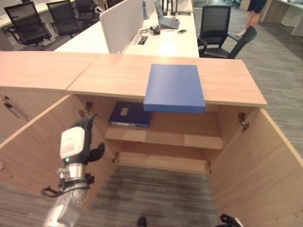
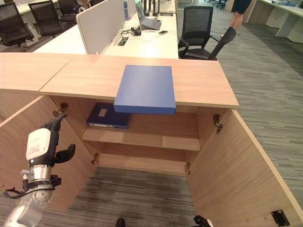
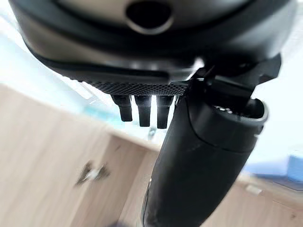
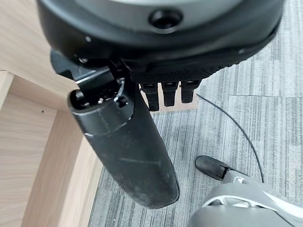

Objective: Put the empty folder in the office cabinet

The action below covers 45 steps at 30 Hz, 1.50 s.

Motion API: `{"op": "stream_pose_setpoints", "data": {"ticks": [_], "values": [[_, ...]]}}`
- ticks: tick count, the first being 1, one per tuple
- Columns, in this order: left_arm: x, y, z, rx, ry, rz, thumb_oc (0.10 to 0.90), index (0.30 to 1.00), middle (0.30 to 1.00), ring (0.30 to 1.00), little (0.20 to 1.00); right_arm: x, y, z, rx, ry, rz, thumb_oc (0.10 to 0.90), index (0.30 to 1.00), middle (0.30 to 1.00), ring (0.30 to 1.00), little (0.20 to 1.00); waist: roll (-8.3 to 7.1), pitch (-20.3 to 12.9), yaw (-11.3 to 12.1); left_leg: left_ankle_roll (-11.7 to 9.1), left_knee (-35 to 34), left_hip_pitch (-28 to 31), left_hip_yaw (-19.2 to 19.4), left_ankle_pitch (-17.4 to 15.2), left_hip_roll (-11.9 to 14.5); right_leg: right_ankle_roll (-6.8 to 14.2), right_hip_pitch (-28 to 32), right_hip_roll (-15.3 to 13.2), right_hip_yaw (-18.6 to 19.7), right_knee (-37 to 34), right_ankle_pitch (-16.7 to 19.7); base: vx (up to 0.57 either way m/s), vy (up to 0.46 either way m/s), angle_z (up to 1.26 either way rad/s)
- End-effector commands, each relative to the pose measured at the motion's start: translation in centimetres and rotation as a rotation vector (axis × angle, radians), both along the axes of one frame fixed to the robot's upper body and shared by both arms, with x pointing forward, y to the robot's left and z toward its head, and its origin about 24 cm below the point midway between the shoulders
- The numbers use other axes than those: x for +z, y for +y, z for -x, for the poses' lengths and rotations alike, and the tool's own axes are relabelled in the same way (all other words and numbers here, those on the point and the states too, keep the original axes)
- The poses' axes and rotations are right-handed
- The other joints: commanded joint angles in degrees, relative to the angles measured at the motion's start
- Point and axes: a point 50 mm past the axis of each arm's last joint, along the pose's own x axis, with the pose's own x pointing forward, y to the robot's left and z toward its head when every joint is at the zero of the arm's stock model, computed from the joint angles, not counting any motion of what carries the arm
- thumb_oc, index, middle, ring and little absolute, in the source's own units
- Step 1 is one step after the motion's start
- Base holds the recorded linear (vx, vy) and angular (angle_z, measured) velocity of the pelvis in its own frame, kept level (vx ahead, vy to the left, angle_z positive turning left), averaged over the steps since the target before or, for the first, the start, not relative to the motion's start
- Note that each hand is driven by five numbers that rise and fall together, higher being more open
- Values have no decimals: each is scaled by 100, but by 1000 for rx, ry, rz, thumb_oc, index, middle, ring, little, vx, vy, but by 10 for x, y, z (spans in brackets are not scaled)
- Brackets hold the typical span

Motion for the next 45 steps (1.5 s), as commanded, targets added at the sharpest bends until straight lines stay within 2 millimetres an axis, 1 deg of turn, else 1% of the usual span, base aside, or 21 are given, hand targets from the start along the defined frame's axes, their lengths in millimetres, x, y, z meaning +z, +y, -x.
{"op": "stream_pose_setpoints", "data": {"ticks": [1,2,3,4,6,7,9,10,12,15,16,17,20,24,26,28,29,32,40,42,45], "values": [[87,-10,-23,-75,-399,-142,800,900,900,900,900,14,2,-48,69,-138,20,800,900,900,900,900,-168,160,-67,-89,9,563,54,-953,-269,212,170,64,272,44,-665,0,0,0],[93,-14,-25,-92,-423,-153,800,900,900,900,900,14,2,-47,73,-135,20,800,900,900,900,900,-152,151,-94,-90,9,566,53,-952,-278,207,178,67,281,44,-673,0,0,0],[93,-14,-25,-93,-423,-153,800,900,900,900,900,14,2,-47,73,-136,20,800,900,900,900,900,-152,154,-91,-90,9,567,52,-952,-278,207,180,67,279,44,-673,0,0,0],[102,-20,-29,-127,-445,-174,800,900,900,900,900,13,1,-46,79,-131,19,800,900,900,900,900,-127,128,-145,-90,9,576,53,-958,-282,201,189,70,289,44,-680,0,0,0],[110,-27,-33,-167,-462,-200,800,900,900,900,900,13,1,-44,83,-120,21,800,900,900,900,900,-100,111,-180,-93,9,592,58,-967,-283,198,192,67,302,44,-684,0,0,0],[121,-34,-37,-211,-478,-239,800,900,900,900,900,13,0,-44,92,-115,27,800,900,900,900,900,-52,91,-239,-98,9,604,75,-973,-277,203,189,68,306,44,-676,0,0,0],[123,-38,-39,-231,-480,-251,800,900,900,900,900,13,-1,-44,97,-112,29,800,900,900,900,900,-40,91,-252,-98,9,606,85,-976,-276,208,185,71,309,44,-671,0,0,0],[129,-46,-44,-271,-488,-271,800,900,900,900,900,13,-2,-45,108,-108,33,800,900,900,900,900,-14,83,-303,-98,9,615,122,-980,-271,224,168,71,323,44,-656,0,0,0],[131,-51,-47,-288,-489,-278,800,900,900,900,900,14,-2,-46,107,-109,36,800,900,900,900,900,-10,88,-294,-95,9,620,150,-985,-262,231,153,75,346,44,-646,2,3,-9],[135,-65,-57,-343,-480,-310,800,900,900,900,900,13,-2,-46,93,-105,32,800,900,900,900,900,21,68,-374,-90,9,635,218,-995,-254,247,137,75,385,44,-627,18,11,-12],[136,-74,-63,-374,-472,-313,800,900,900,900,900,12,-2,-44,78,-97,32,800,900,900,900,900,37,48,-425,-87,9,651,243,-1004,-255,253,147,70,389,44,-631,19,12,-7],[136,-74,-63,-375,-472,-313,800,900,900,900,900,12,-2,-44,76,-98,32,800,900,900,900,900,36,51,-417,-87,9,651,244,-1005,-256,253,147,70,390,44,-631,19,16,-8],[140,-97,-76,-442,-464,-315,800,900,900,900,900,11,-5,-40,53,-81,36,800,900,900,900,900,66,12,-562,-77,9,673,253,-1014,-268,254,151,55,437,44,-641,6,5,-2],[142,-112,-86,-481,-450,-326,800,900,900,900,900,11,-7,-39,24,-81,35,800,900,900,900,900,82,10,-628,-65,9,685,251,-1024,-289,255,158,50,470,44,-640,1,6,-2],[143,-125,-93,-519,-439,-329,800,900,900,900,900,10,-10,-37,4,-71,41,800,900,900,900,900,99,-1,-704,-53,9,689,250,-1034,-307,255,149,39,506,44,-643,2,7,-2],[144,-126,-93,-521,-440,-330,800,900,900,900,900,10,-10,-37,2,-72,40,800,900,900,900,900,96,2,-691,-52,9,687,248,-1034,-308,256,149,38,504,44,-644,7,6,-3],[143,-135,-99,-537,-423,-328,800,900,900,900,900,10,-12,-36,-7,-67,46,800,900,900,900,900,103,-14,-757,-42,9,707,267,-1055,-322,257,148,28,530,44,-636,0,0,0],[141,-139,-105,-532,-400,-338,800,900,900,900,900,11,-14,-37,-16,-68,54,800,900,900,900,900,122,-13,-809,-38,9,720,298,-1065,-319,263,135,35,558,44,-625,-2,2,-1],[142,-139,-119,-487,-369,-394,800,900,900,900,900,12,-16,-38,-11,-69,64,800,900,900,900,900,91,-12,-879,-31,9,758,441,-1088,-288,297,91,54,641,44,-597,9,3,-10],[137,-137,-127,-452,-334,-409,800,900,900,900,900,12,-18,-36,-16,-64,66,800,900,900,900,900,72,-16,-924,-35,9,775,449,-1088,-279,295,102,53,651,44,-597,13,-4,-12],[137,-133,-130,-427,-321,-417,800,900,900,900,900,12,-18,-36,-15,-65,66,800,900,900,900,900,63,-18,-935,-34,9,788,465,-1092,-275,294,101,61,665,44,-598,0,0,0]]}}
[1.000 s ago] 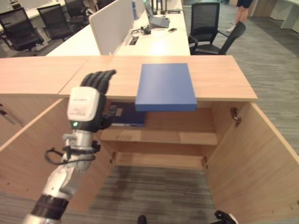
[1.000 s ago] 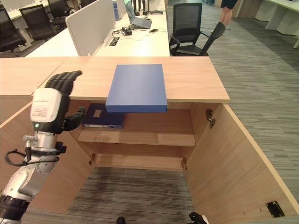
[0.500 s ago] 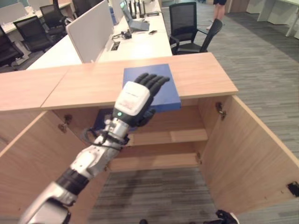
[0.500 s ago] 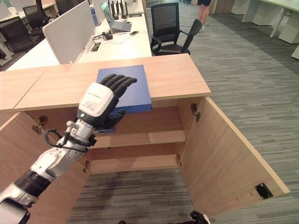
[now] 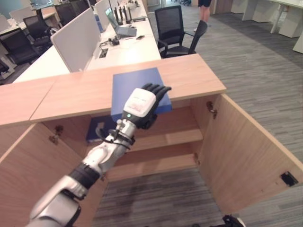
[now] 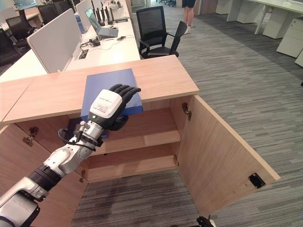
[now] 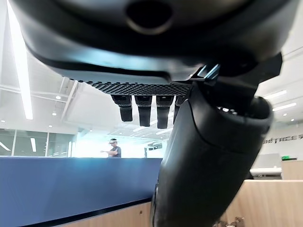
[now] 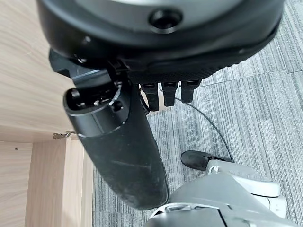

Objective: Put the empty folder in the office cabinet

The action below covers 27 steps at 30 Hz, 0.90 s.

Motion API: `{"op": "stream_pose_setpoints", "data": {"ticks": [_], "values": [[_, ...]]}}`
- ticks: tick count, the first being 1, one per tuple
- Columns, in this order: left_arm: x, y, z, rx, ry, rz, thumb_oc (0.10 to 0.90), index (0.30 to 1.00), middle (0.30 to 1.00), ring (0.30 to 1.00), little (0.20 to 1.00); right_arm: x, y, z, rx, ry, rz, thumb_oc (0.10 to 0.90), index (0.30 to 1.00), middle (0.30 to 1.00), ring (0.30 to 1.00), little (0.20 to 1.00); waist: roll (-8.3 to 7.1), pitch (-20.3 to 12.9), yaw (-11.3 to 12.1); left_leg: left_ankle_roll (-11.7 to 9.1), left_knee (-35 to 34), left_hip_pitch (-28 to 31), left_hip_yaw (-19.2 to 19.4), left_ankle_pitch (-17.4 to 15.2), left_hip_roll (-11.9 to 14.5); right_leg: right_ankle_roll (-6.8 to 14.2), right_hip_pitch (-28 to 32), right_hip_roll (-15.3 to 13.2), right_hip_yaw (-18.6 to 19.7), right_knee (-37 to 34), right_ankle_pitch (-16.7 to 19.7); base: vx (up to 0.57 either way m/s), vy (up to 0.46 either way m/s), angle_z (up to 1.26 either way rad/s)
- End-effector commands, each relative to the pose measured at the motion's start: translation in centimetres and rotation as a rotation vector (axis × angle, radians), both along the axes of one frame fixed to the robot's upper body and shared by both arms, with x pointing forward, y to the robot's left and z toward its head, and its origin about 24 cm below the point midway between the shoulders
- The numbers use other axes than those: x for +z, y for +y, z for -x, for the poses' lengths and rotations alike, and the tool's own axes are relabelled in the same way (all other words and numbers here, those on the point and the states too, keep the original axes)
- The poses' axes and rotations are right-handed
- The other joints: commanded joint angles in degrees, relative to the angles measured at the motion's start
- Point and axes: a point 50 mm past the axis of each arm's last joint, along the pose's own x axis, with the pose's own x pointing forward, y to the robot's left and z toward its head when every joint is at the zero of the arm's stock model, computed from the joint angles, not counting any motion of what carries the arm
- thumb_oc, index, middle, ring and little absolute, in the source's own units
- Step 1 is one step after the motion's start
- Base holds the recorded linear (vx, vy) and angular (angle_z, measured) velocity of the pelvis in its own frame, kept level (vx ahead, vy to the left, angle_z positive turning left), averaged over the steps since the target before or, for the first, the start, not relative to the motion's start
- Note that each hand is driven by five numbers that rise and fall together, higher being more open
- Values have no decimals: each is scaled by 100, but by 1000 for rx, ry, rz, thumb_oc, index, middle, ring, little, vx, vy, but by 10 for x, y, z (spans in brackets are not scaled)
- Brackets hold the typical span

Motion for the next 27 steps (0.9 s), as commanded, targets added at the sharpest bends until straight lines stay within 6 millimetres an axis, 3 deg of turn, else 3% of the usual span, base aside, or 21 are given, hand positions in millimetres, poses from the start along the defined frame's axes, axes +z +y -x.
{"op": "stream_pose_setpoints", "data": {"ticks": [1,26,27], "values": [[83,-4,-28,42,-279,3,800,900,900,900,900,12,-8,-33,-4,-101,38,800,900,900,900,900,-266,57,57,-21,10,601,45,-1069,-299,379,164,67,234,41,-749,0,0,0],[83,44,-51,300,-226,-33,800,900,900,900,900,11,-9,-29,-14,-108,22,800,900,900,900,900,-385,0,-63,-35,10,705,61,-1113,-298,366,251,83,255,41,-767,0,0,0],[84,47,-52,310,-222,-18,725,787,787,787,787,11,-9,-29,-16,-112,20,800,900,900,900,900,-394,-1,-69,-35,10,715,67,-1115,-295,366,255,86,257,41,-769,0,0,0]]}}
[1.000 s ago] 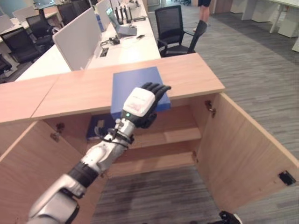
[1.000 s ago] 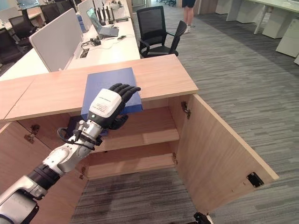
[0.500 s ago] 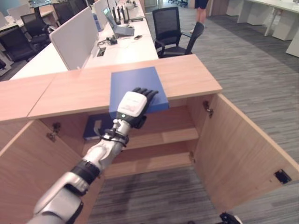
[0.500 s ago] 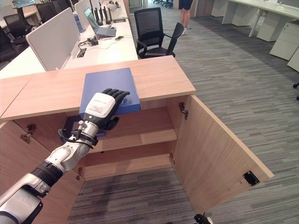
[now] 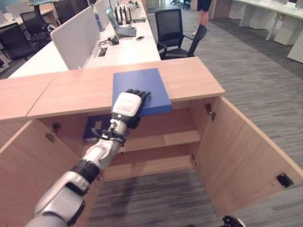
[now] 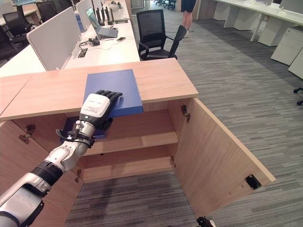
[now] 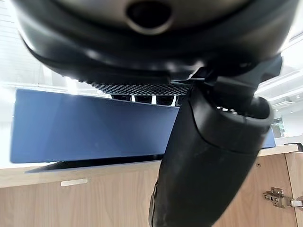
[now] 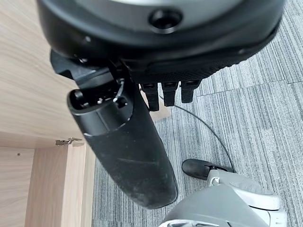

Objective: Put the empty folder in the office cabinet

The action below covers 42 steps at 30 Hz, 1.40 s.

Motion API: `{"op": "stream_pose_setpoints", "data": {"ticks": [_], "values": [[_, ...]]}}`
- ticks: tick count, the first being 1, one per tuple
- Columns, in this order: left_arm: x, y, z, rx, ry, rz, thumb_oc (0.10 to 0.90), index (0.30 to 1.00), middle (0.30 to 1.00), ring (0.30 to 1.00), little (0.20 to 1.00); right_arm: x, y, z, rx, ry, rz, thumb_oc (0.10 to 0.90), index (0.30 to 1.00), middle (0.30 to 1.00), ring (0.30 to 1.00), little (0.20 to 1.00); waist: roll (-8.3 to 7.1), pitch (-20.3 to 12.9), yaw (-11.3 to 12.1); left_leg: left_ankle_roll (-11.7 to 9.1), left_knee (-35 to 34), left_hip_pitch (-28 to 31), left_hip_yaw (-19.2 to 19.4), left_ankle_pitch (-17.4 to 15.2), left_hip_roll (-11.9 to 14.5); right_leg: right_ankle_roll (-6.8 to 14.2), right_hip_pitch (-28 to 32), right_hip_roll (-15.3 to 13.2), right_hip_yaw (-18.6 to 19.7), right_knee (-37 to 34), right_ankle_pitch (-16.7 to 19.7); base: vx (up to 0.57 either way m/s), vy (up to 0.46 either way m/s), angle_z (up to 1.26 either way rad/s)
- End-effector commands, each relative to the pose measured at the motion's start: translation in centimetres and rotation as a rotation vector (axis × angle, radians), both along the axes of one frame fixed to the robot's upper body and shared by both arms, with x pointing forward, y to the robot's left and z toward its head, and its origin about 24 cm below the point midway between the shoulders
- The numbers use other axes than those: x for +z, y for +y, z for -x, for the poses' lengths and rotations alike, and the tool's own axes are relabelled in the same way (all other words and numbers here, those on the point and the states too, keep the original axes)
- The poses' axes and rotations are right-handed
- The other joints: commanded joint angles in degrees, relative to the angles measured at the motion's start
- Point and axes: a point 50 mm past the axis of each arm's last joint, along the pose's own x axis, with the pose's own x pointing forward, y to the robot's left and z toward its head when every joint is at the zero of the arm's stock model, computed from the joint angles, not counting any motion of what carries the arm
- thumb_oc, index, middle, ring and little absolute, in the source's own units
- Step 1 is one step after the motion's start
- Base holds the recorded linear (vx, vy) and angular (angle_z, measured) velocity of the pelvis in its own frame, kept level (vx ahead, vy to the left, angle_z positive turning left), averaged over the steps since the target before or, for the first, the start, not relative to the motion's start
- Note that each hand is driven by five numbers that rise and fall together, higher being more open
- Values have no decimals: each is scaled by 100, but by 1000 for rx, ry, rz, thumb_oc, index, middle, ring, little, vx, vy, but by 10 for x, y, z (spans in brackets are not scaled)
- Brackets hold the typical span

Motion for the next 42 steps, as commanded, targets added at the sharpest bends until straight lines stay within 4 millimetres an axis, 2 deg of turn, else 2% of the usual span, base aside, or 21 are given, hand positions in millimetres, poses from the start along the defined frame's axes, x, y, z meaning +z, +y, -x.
{"op": "stream_pose_setpoints", "data": {"ticks": [1,2,8,14,17,18,20,21,23,25,27,31,32,33,34,35,37,39,40,42], "values": [[106,10,-31,60,-318,19,615,622,622,622,622,12,-10,-30,-16,-113,23,800,900,900,900,900,-119,52,-45,-44,10,713,73,-1123,-291,370,248,88,260,39,-781,0,0,0],[106,11,-31,67,-315,26,400,300,300,300,300,12,-10,-31,-19,-118,22,800,900,900,900,900,-124,52,-49,-44,10,719,77,-1125,-291,368,251,92,262,39,-782,0,0,0],[106,13,-29,61,-308,105,400,300,300,300,300,12,-9,-31,-31,-121,13,800,900,900,900,900,-136,38,-53,-41,10,742,80,-1139,-294,358,272,86,277,39,-792,0,0,0],[115,5,-23,5,-350,203,400,300,300,300,300,11,-9,-29,-50,-118,7,800,900,900,900,900,-156,14,-19,-36,10,760,44,-1149,-302,336,324,81,252,39,-814,0,0,0],[129,-1,-13,-56,-415,232,400,300,300,300,300,11,-6,-30,-53,-122,-6,800,900,900,900,900,-161,4,34,-30,10,770,6,-1157,-322,328,366,74,230,39,-833,-1,0,3],[142,-3,-7,-84,-474,254,400,300,300,300,300,11,-5,-32,-53,-128,-9,800,900,900,900,900,-160,7,67,-32,10,762,-23,-1151,-321,327,372,68,214,39,-838,-11,-3,8],[146,-2,-3,-95,-500,252,400,300,300,300,300,11,-5,-32,-54,-129,-11,800,900,900,900,900,-160,7,79,-29,10,761,-38,-1154,-326,326,377,64,203,39,-842,-9,-3,5],[160,-4,7,-138,-564,275,400,300,300,300,300,11,-4,-32,-54,-131,-17,800,900,900,900,900,-155,0,139,-32,10,755,-69,-1150,-320,319,386,55,179,39,-850,0,0,0],[165,-2,11,-145,-590,287,400,300,300,300,300,11,-4,-32,-54,-129,-18,800,900,900,900,900,-150,-1,143,-34,10,750,-82,-1146,-320,315,391,54,163,39,-854,0,0,0],[184,1,29,-200,-702,362,400,300,300,300,300,10,-2,-31,-51,-122,-24,800,900,900,900,900,-153,6,234,-40,10,733,-134,-1131,-323,299,401,55,123,39,-865,-17,-24,10],[189,5,38,-216,-740,394,400,300,300,300,300,9,-1,-31,-48,-121,-27,800,900,900,900,900,-150,5,263,-43,10,730,-150,-1125,-324,293,405,56,103,39,-871,-10,-17,10],[201,19,68,-302,-848,569,400,300,300,300,300,9,3,-32,-47,-126,-43,800,900,900,900,900,-140,18,361,-52,10,702,-188,-1091,-316,280,408,53,69,39,-880,-27,-22,7],[201,25,82,-363,-863,682,400,300,300,300,300,9,4,-34,-46,-132,-50,800,900,900,900,900,-140,34,419,-47,10,645,-198,-992,-320,257,365,51,54,39,-807,-33,-35,1],[194,32,92,-413,-851,817,400,300,300,300,300,9,5,-34,-45,-132,-58,800,900,900,900,900,-129,31,463,-55,10,666,-229,-1047,-314,253,392,56,56,39,-871,-69,-33,2],[190,34,98,-470,-826,917,400,300,300,300,300,10,6,-36,-43,-143,-67,800,900,900,900,900,-125,49,470,-50,10,641,-230,-971,-312,233,373,54,36,39,-811,6,-29,12],[183,38,106,-555,-776,1065,400,300,300,300,300,12,6,-40,-52,-170,-86,800,900,900,900,900,-104,49,494,-54,10,665,-265,-1031,-306,230,410,59,33,39,-879,-85,-31,25],[165,46,116,-653,-683,1328,400,300,300,300,300,18,17,-56,-58,-255,-154,800,900,900,900,900,-95,83,564,-57,10,608,-291,-935,-300,191,394,64,-8,39,-817,-78,-25,19],[156,48,120,-694,-642,1435,400,300,300,300,300,23,25,-66,-68,-313,-212,800,900,900,900,900,-91,84,600,-70,10,619,-323,-990,-292,187,422,68,-12,39,-879,11,-10,6],[156,49,120,-693,-639,1438,400,300,300,300,300,23,25,-66,-67,-310,-212,800,900,900,900,900,-84,80,592,-71,10,633,-321,-1000,-290,187,435,69,-11,39,-888,-22,-6,7],[145,52,122,-718,-588,1550,400,300,300,300,300,30,37,-79,-88,-393,-308,800,900,900,900,900,-85,106,641,-70,10,574,-329,-909,-297,167,388,70,-32,39,-820,-71,-1,3]]}}
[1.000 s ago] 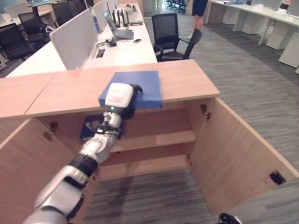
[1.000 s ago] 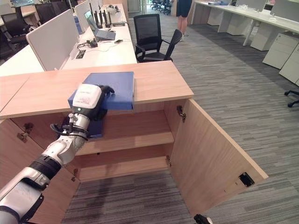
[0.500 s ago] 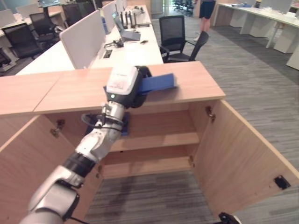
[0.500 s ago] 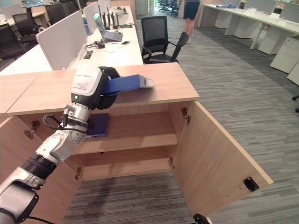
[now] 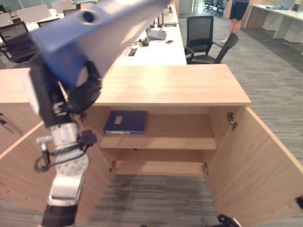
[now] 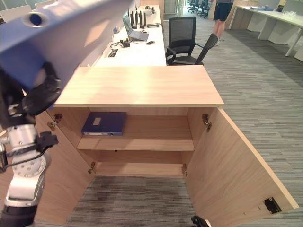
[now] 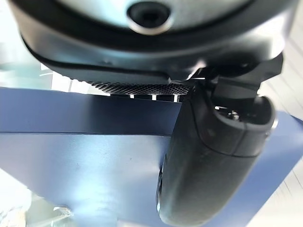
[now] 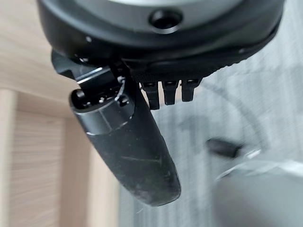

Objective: Put the empty folder in the office cabinet

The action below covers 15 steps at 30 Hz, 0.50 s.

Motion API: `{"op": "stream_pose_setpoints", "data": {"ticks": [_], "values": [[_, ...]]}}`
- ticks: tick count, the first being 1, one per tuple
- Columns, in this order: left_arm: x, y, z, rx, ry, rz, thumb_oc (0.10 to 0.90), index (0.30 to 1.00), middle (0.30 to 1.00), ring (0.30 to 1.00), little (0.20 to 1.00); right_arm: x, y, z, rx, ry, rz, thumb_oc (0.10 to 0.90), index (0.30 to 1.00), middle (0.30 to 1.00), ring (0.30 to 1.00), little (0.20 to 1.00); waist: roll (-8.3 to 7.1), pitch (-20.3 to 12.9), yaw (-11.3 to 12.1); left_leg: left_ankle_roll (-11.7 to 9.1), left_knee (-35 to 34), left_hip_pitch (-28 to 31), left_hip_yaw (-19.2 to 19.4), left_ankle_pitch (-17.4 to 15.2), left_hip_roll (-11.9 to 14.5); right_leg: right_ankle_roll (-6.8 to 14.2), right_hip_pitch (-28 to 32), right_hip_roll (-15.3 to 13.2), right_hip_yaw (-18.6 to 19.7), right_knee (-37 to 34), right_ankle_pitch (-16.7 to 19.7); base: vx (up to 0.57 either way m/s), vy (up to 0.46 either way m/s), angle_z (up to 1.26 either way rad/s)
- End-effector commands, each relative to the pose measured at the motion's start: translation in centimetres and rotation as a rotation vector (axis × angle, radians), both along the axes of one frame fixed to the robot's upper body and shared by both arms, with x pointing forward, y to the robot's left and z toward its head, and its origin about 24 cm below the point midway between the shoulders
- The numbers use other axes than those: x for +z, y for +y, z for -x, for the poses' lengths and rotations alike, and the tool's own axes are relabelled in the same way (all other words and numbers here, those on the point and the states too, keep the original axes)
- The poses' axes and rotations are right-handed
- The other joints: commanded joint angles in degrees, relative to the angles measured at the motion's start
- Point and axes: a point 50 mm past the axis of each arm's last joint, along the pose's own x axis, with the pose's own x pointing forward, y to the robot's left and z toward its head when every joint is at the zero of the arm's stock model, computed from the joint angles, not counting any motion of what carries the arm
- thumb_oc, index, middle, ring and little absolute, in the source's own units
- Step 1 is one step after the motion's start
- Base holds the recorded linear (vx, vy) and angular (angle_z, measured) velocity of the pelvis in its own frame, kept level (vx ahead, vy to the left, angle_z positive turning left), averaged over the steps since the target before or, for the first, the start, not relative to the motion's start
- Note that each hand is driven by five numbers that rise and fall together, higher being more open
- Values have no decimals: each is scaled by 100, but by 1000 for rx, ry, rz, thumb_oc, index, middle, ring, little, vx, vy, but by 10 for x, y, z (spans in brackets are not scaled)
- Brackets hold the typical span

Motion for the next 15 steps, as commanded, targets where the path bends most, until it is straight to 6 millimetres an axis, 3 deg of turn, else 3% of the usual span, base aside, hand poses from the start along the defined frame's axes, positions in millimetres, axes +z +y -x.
{"op": "stream_pose_setpoints", "data": {"ticks": [1,2,6,7,8,10,11,12,13,15], "values": [[57,-7,8,-243,-372,84,400,300,300,300,300,32,28,-69,-65,-319,-247,800,900,900,900,900,-145,174,-15,-96,9,600,27,-887,-278,121,181,50,329,36,-686,0,0,0],[56,-7,8,-244,-370,85,400,300,300,300,300,32,27,-68,-65,-317,-248,800,900,900,900,900,-142,153,-18,-103,9,628,18,-955,-275,128,208,53,338,36,-749,0,0,0],[30,-13,2,-406,-296,296,400,300,300,300,300,65,67,-98,-103,-519,-585,800,900,900,900,900,-145,211,43,-116,9,606,9,-928,-263,116,197,52,321,36,-737,-36,2,1],[16,-17,0,-468,-248,371,400,300,300,300,300,86,84,-110,-68,-607,-725,800,900,900,900,900,-157,237,79,-120,9,586,10,-910,-256,119,169,61,309,36,-716,-49,-3,1],[16,-17,0,-469,-247,372,400,300,300,300,300,86,83,-110,-69,-606,-726,800,900,900,900,900,-155,233,78,-121,9,588,13,-910,-256,119,169,62,311,36,-716,-66,-4,-1],[1,-25,0,-563,-189,450,400,300,300,300,300,118,106,-122,-4,-711,-915,800,900,900,900,900,-179,254,126,-120,9,558,29,-882,-237,117,122,78,310,36,-690,-44,-1,-2],[1,-25,0,-563,-188,451,400,300,300,300,300,118,106,-121,-5,-709,-915,800,900,900,900,900,-177,248,124,-120,9,559,31,-883,-237,117,122,78,312,36,-691,0,0,0],[-9,-32,2,-618,-147,481,400,300,300,300,300,137,117,-127,49,-766,-1002,800,900,900,900,900,-194,251,146,-117,9,543,30,-867,-236,120,102,80,320,36,-678,0,0,0],[-9,-32,2,-618,-146,482,400,300,300,300,300,137,117,-126,48,-765,-1002,800,900,900,900,900,-192,246,145,-117,9,543,31,-867,-236,120,101,80,321,36,-678,0,0,0],[-18,-40,4,-676,-93,493,400,300,300,300,300,158,127,-130,119,-820,-1088,800,900,900,900,900,-205,251,165,-108,9,514,27,-853,-236,116,69,78,327,36,-660,0,0,0]]}}
